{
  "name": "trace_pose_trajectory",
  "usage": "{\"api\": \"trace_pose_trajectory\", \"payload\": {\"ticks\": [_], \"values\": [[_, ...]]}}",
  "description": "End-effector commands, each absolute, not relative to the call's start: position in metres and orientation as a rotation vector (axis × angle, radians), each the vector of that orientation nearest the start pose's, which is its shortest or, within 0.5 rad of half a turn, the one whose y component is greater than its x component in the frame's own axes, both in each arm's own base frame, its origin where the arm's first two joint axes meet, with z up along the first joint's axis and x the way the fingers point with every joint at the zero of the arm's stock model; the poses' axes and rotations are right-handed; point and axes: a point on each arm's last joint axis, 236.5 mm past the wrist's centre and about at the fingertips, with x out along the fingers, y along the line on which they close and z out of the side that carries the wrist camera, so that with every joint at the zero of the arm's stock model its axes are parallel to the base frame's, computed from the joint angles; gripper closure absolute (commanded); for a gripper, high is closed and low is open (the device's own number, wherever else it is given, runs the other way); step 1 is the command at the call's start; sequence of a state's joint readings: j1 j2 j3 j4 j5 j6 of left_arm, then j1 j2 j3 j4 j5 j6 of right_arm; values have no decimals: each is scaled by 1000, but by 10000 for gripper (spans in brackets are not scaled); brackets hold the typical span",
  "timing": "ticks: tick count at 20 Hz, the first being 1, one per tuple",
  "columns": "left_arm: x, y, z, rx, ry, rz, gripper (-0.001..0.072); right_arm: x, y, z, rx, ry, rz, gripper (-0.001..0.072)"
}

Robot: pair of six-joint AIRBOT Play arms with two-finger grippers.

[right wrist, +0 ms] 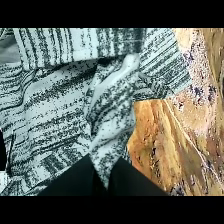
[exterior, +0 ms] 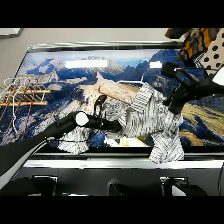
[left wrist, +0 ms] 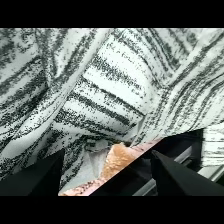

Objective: Fold the clothes and pants, and hang the long-sleeved shirts on hangers.

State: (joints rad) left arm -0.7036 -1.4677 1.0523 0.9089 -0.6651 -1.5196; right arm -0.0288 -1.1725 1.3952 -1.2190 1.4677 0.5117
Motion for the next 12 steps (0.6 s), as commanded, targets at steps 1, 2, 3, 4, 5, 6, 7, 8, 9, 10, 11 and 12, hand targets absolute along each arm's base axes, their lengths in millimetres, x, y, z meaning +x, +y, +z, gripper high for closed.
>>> {"api": "trace_pose_trajectory", "payload": {"ticks": [1,2,3,4,5,6,7,8,9,10,11,12], "values": [[289,-377,-43,-57,1159,-756,108,354,71,125,-641,948,851,683],[289,-380,-40,15,1126,-745,108,354,71,125,-641,948,851,683],[292,-380,-38,77,1091,-712,108,355,71,125,-640,948,850,683],[298,-380,-36,121,1051,-661,108,355,71,125,-633,950,845,683],[303,-379,-35,152,1016,-617,108,356,71,125,-618,954,833,683],[305,-379,-37,170,993,-585,108,356,71,125,-604,960,825,683],[305,-379,-43,176,995,-565,108,355,71,125,-600,962,822,683],[304,-380,-51,175,1011,-552,108,355,71,125,-600,962,822,683],[303,-380,-59,180,1021,-549,111,356,71,125,-600,962,822,683],[304,-382,-65,187,1020,-549,113,356,71,125,-600,962,822,683],[307,-383,-68,178,1013,-542,113,355,71,125,-599,962,823,683],[310,-384,-70,175,1006,-536,113,355,71,125,-594,964,820,683]]}}
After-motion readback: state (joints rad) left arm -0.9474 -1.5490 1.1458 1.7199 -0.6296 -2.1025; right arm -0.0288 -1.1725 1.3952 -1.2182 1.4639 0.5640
